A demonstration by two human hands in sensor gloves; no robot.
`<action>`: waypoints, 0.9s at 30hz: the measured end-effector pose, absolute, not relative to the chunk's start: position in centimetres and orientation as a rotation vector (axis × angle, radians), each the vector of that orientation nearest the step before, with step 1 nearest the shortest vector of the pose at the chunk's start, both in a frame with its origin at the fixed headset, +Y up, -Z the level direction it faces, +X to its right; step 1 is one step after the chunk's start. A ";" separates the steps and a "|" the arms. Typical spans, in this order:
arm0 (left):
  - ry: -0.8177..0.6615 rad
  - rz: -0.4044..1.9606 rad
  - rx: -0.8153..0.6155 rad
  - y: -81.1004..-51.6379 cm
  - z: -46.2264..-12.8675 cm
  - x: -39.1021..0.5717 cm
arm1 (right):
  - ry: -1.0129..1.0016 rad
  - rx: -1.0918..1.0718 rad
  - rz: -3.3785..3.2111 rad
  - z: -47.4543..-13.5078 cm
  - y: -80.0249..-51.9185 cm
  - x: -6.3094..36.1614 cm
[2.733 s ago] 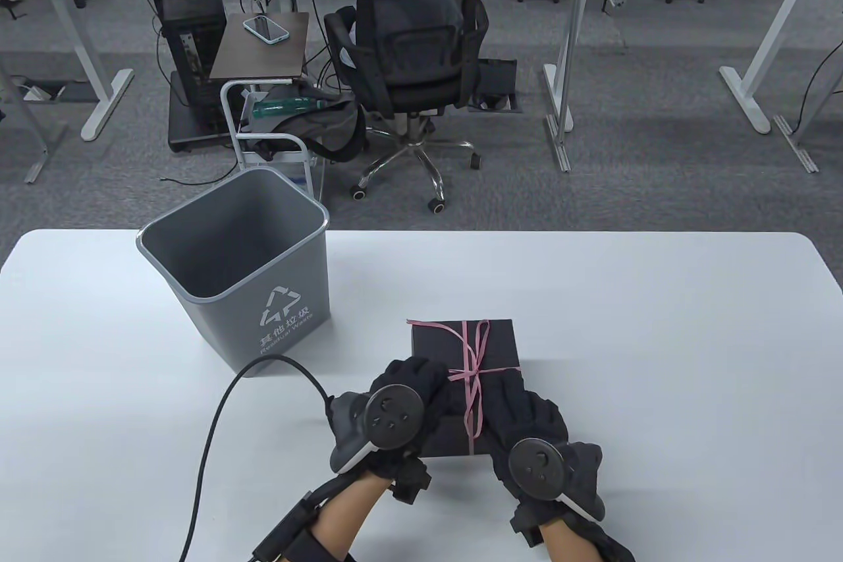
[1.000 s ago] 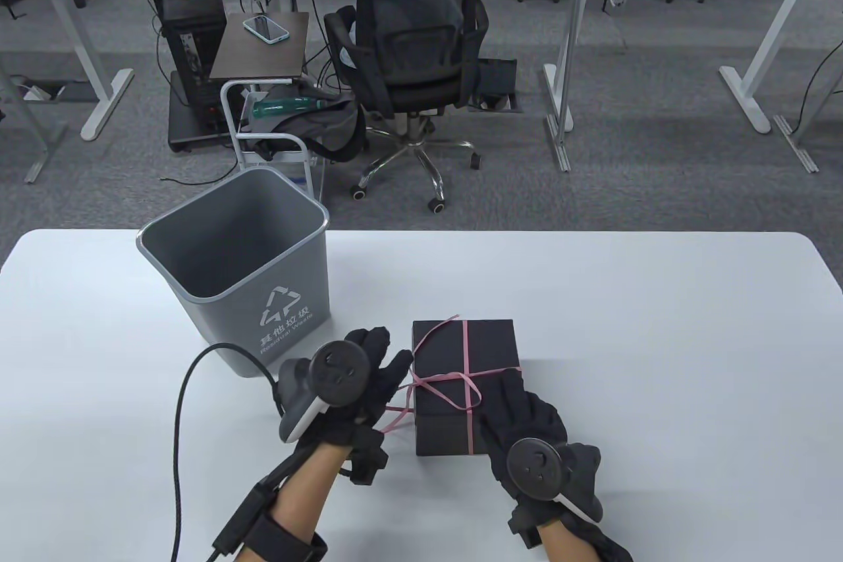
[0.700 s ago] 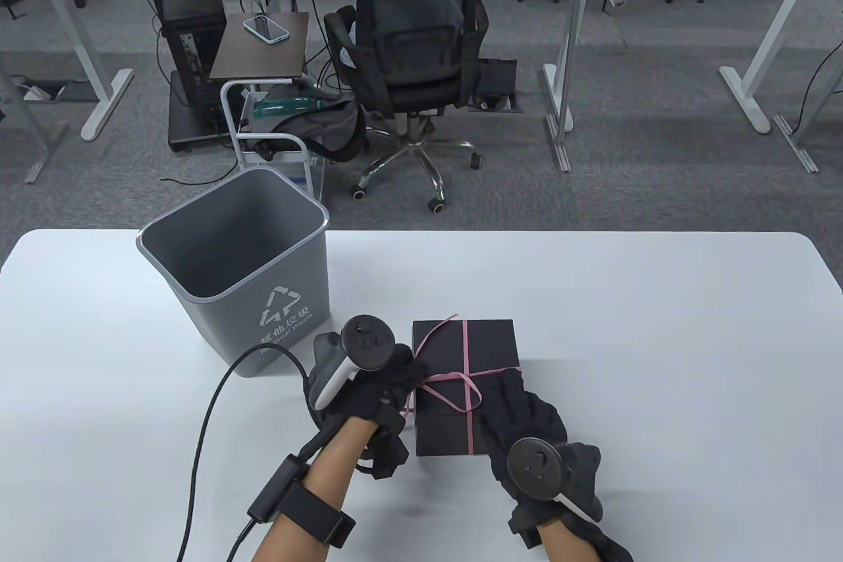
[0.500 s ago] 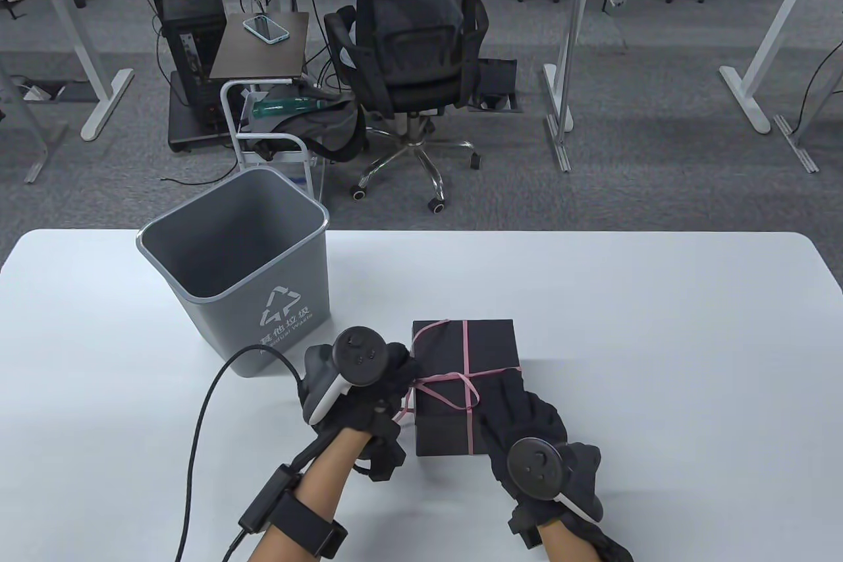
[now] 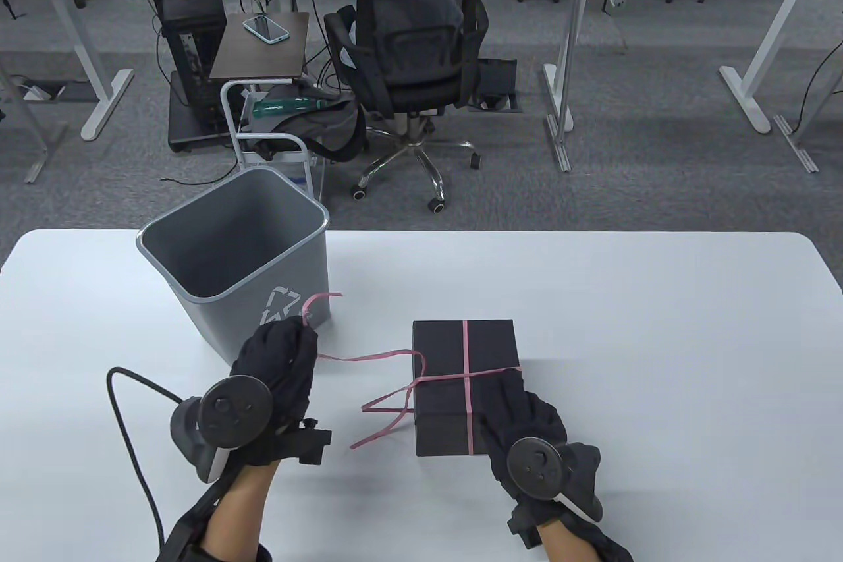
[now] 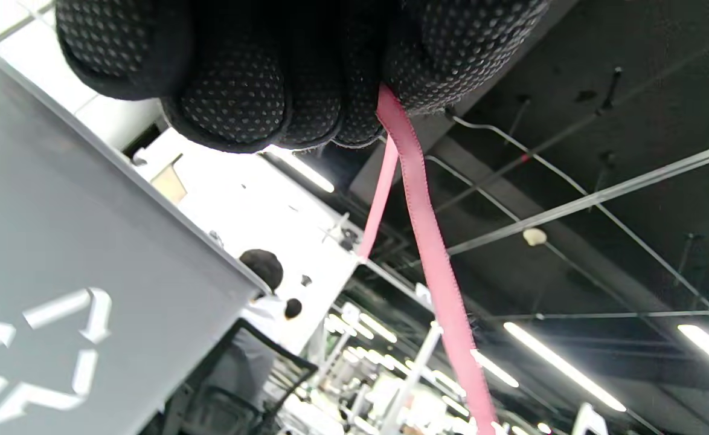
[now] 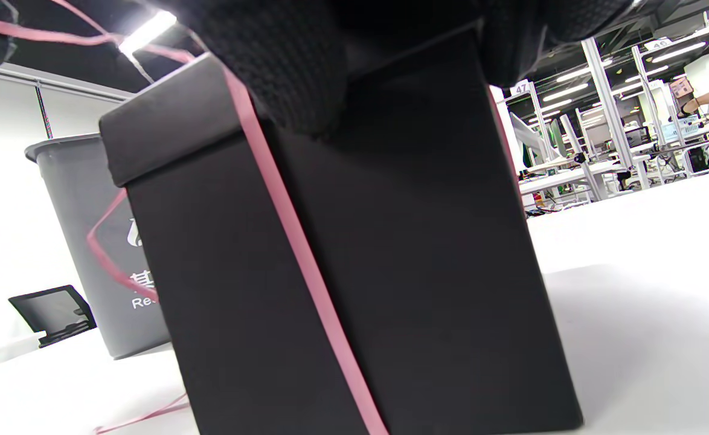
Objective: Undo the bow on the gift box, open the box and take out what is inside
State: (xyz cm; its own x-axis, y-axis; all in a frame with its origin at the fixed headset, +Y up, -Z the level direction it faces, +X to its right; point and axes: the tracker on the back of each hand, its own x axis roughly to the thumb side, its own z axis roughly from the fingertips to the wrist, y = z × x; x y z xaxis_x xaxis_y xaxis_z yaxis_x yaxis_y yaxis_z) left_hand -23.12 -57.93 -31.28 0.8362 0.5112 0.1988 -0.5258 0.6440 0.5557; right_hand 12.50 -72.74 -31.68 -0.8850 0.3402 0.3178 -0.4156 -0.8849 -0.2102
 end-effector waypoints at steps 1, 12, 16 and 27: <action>-0.011 0.569 0.647 -57.8 -31.1 -23.5 | -0.385 0.385 2.691 -31.7 -72.7 12.5; 0.179 0.156 0.563 -59.4 -30.9 -24.0 | -0.383 0.381 2.689 -31.7 -72.8 12.5; 0.205 0.143 0.452 -60.7 -30.9 -24.6 | -0.382 0.384 2.689 -31.7 -72.8 12.5; -0.240 0.444 0.070 -66.1 -33.6 -18.7 | -0.377 0.383 2.687 -31.7 -72.8 12.5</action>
State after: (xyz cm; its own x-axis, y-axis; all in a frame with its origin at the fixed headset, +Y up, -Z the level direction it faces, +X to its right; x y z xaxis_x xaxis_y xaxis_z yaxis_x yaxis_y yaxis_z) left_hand -18.68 -66.06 -33.59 0.8755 0.4165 0.2452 -0.4329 0.9013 0.0149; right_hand 12.53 -72.80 -31.70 -0.8829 0.3463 0.3170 -0.4203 -0.8840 -0.2047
